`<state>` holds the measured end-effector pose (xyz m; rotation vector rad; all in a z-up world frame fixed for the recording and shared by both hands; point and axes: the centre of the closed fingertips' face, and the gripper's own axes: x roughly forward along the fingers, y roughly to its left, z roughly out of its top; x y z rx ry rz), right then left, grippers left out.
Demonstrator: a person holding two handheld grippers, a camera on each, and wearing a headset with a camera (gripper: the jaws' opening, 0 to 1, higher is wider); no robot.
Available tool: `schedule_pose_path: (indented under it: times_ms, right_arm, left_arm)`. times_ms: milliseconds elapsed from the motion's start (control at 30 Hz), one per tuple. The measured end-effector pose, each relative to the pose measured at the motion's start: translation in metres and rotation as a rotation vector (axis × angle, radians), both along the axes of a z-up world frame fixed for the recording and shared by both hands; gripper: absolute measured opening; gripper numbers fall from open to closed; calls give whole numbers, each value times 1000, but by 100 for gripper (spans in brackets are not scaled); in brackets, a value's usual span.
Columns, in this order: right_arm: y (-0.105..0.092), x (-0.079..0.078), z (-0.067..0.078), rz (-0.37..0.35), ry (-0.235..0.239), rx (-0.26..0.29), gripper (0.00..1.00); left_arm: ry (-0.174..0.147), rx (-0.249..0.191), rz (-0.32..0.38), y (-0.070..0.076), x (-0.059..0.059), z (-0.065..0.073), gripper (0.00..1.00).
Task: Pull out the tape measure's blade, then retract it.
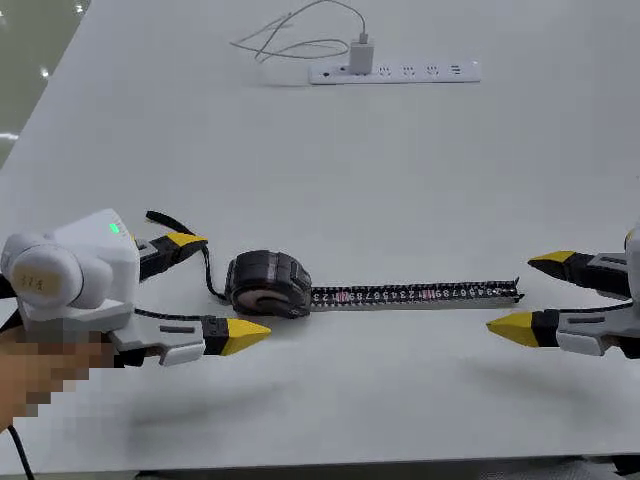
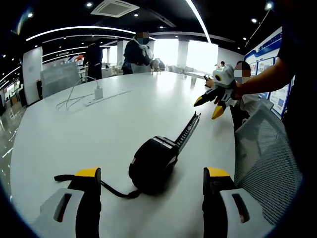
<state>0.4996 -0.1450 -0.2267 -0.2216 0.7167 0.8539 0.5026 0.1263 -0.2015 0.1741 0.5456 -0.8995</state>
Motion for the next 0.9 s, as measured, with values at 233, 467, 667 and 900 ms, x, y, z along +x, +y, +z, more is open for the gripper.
schedule_pose_path:
  times_ms: [233, 467, 667, 900]
  right_arm:
    - [4, -9, 8, -26, -15, 11, 76]
    - [2, -18, 14, -46, -24, 16, 80]
    - [1, -24, 21, -63, -29, 26, 83]
    - [0, -32, 29, -81, -39, 46, 84]
  left_arm:
    - [27, -5, 69, 7, -7, 2, 92]
    - [20, -26, 136, 14, -11, 7, 99]
    - [38, -18, 158, 18, -18, 8, 99]
    - [49, -14, 170, 19, -28, 13, 99]
